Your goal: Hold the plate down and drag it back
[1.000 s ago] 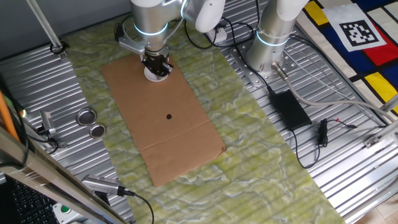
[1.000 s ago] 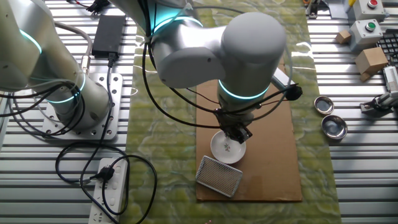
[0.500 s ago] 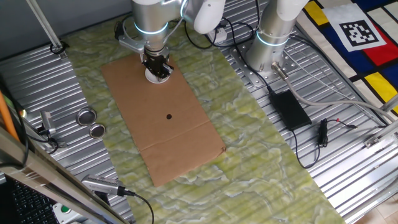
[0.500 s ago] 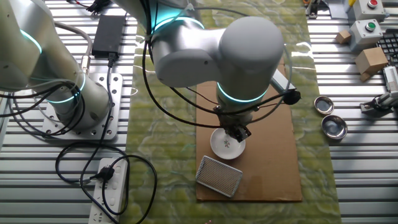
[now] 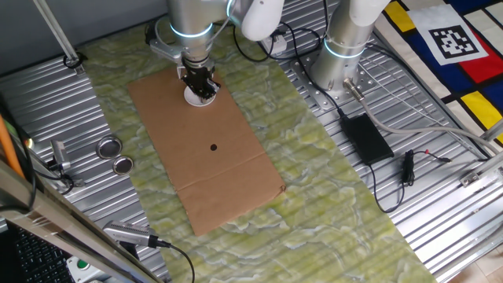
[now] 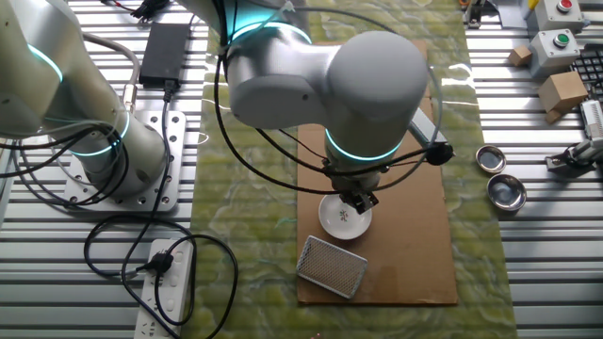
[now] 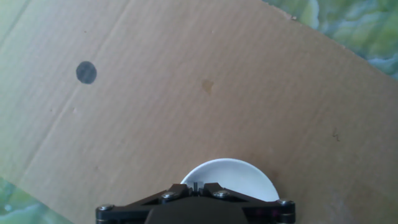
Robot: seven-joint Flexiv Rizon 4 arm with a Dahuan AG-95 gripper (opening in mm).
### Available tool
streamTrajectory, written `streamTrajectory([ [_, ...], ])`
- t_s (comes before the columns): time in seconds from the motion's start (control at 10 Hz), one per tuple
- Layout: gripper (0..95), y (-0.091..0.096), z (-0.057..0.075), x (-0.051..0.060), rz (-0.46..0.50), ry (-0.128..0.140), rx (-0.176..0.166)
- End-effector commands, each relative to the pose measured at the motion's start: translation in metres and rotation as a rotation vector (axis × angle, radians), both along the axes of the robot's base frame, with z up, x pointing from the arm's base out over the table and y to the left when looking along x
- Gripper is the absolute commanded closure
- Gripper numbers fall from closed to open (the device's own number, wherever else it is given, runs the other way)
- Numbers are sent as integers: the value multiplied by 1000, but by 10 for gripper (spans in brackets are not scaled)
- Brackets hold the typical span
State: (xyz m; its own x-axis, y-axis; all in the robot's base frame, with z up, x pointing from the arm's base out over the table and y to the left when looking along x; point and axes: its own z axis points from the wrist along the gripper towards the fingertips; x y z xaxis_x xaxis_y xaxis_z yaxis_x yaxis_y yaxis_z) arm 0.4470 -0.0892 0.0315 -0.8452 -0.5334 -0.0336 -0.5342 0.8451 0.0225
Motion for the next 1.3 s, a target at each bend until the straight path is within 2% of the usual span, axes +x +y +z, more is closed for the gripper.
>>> streamTrajectory([
  [0.1,950,0,0,-1,5,0,-17],
  [0.4,950,-1,0,-1,9,-1,-73],
  [0.7,950,-1,0,-1,80,1,-73],
  [0.9,950,-1,0,-1,128,-1,-57],
  [1.3,950,-1,0,-1,94,0,-54],
])
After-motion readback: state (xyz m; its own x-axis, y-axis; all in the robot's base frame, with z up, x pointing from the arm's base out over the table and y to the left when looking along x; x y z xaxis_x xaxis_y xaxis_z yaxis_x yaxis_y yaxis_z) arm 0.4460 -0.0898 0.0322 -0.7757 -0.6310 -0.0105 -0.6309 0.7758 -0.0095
